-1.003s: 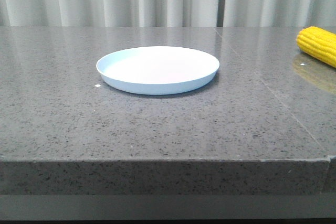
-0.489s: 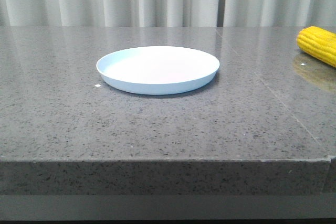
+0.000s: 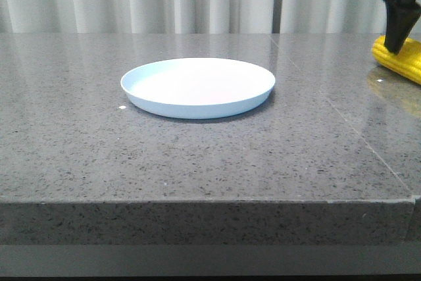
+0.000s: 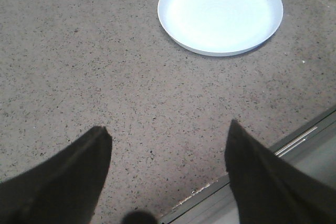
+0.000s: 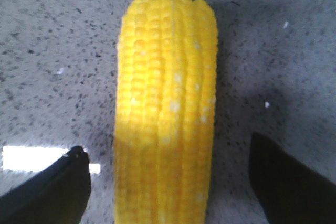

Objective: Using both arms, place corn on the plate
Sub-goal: 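Grasp the yellow corn cob with the right gripper, then carry the corn over the plate and lower it with the right gripper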

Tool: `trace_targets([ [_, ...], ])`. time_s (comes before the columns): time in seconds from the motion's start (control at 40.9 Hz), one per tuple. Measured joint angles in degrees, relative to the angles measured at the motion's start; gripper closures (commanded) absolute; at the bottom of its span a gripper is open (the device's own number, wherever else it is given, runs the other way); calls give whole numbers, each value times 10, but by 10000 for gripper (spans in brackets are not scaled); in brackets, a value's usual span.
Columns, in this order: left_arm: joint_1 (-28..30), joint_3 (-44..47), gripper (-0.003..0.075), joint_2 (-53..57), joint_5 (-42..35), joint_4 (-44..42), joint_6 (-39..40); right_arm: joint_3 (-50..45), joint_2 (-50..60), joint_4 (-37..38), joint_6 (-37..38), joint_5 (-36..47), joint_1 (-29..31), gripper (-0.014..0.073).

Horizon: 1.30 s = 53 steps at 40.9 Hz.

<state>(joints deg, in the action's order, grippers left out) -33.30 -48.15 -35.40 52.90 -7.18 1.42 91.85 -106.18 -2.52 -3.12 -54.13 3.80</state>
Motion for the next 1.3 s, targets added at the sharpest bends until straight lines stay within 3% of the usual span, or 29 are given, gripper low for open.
trace_targets([
  [0.147, 0, 0, 261, 0, 0, 0, 0, 1, -31, 0, 0, 15, 0, -37],
  [0.196, -1, 0, 261, 0, 0, 0, 1, 1, -38, 0, 0, 18, 0, -1],
  [0.245, -2, 0, 261, 0, 0, 0, 1, 2, -40, -1, 0, 18, 0, 69],
  [0.342, -4, 0, 261, 0, 0, 0, 1, 4, -42, -4, 0, 18, 0, 295],
  [0.416, -4, 0, 261, 0, 0, 0, 1, 4, -42, -4, 0, 19, 0, 364],
  [0.734, -4, 0, 261, 0, 0, 0, 1, 64, -25, -17, -4, -59, -32, 365],
  [0.954, -4, 0, 261, 0, 0, 0, 1, 167, -6, -33, -8, -155, -155, 365],
  [1.125, -4, 0, 261, 0, 0, 0, 1, 193, -7, -41, 16, -167, -252, 365],
  [1.296, -4, 0, 260, 0, -1, 0, 1, 194, -23, -45, 84, -161, -307, 365],
])
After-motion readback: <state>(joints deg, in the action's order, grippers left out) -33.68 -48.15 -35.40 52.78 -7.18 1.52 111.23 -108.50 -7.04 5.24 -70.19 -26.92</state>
